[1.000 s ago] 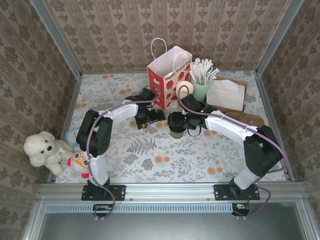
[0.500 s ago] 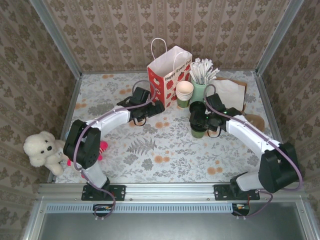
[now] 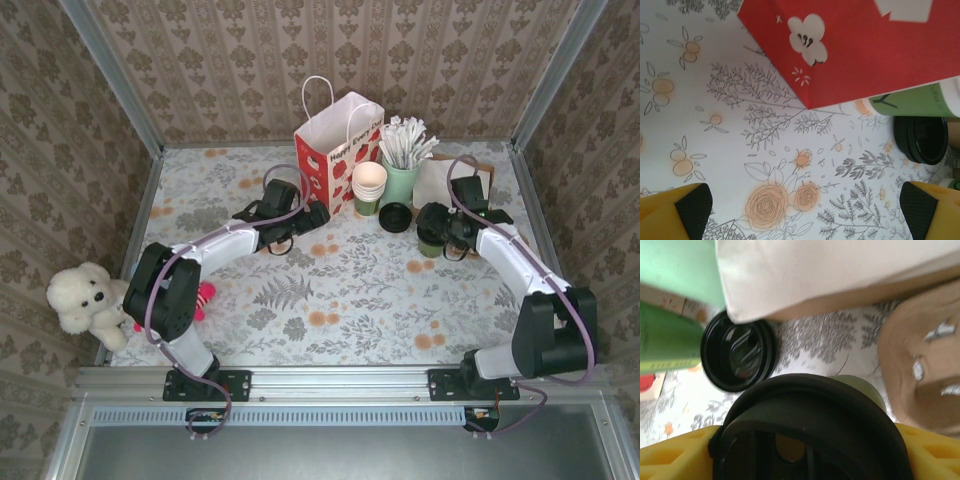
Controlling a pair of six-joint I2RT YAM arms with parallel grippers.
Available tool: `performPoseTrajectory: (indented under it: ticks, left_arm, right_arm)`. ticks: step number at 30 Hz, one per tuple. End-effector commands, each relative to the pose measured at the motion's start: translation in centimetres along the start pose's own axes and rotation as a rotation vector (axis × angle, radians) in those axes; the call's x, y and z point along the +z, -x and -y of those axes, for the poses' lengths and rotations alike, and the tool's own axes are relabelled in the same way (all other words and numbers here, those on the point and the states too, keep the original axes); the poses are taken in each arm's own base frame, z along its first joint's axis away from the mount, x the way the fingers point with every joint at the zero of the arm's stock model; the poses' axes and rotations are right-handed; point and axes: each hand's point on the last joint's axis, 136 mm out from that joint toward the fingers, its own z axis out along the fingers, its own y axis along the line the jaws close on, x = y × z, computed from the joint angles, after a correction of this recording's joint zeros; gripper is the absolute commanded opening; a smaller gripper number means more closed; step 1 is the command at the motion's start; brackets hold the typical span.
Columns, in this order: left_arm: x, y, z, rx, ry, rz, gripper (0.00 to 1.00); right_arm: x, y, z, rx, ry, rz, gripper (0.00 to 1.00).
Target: Pack the takeout coffee
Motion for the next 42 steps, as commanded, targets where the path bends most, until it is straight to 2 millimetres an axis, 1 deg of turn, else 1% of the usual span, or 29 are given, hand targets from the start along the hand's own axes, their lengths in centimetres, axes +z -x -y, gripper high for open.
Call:
performPoseTrajectory:
  ticks: [1,5,9,12,18,22,24,26,28,31,32,35,38,42]
  left_arm:
    - [-1.6,2.0,1.6,0.040,-0.031,0.095,1.00]
    - [-1.9,2.6,0.8,0.042,0.016,0.131,1.00]
    - [-2.1,3.4,0.9,0.061,0.028,0.180,1.00]
    - [-2.4,4.2,0.9,0.072,0.028,0.222,1.00]
    - [-2.7,5.1,1.3,0.110,0.023,0.262,1.00]
    - [-3.0,5.5,2.1,0.128,-0.038,0.266,1.00]
    - [-3.2,5.8,1.7,0.116,-0.037,0.278,1.00]
    - [-3.2,5.9,1.3,0.089,-0.040,0.287,1.00]
    - [-3.2,5.9,1.3,0.077,-0.067,0.287,1.00]
    - [-3.4,6.2,1.5,0.079,-0.094,0.269,1.00]
    - [-3.5,6.2,1.4,0.081,-0.089,0.265,1.00]
    - [-3.9,6.6,1.3,0.084,-0.093,0.268,1.00]
    - [-3.9,6.5,1.4,0.083,-0.110,0.249,1.00]
    - [-4.0,6.6,1.0,0.061,-0.104,0.238,1.00]
  right_arm:
    - [1.3,3.2,-0.5,-0.008,0.009,0.061,0.77]
    - [3.1,4.9,-1.2,0.010,0.026,0.077,0.77]
    - [5.0,6.2,-1.8,0.036,0.034,0.092,0.77]
    - [5.8,7.0,-2.4,0.062,0.056,0.114,0.76]
    - [6.9,8.9,-2.7,0.098,0.041,0.153,0.77]
    - [7.9,9.2,-3.6,0.127,0.072,0.122,0.77]
    - [8.2,9.1,-3.8,0.146,0.083,0.110,0.77]
    - [8.1,9.1,-3.9,0.151,0.081,0.106,0.78]
    - [8.0,9.0,-3.7,0.147,0.064,0.091,0.81]
    - [7.6,8.7,-3.3,0.135,0.032,0.075,0.93]
    - [7.3,8.8,-3.3,0.132,0.032,0.076,0.96]
    - [6.6,9.1,-3.6,0.116,0.031,0.077,0.98]
    - [5.9,9.6,-3.9,0.108,0.033,0.083,1.00]
    - [4.7,10.0,-4.1,0.106,0.037,0.109,1.00]
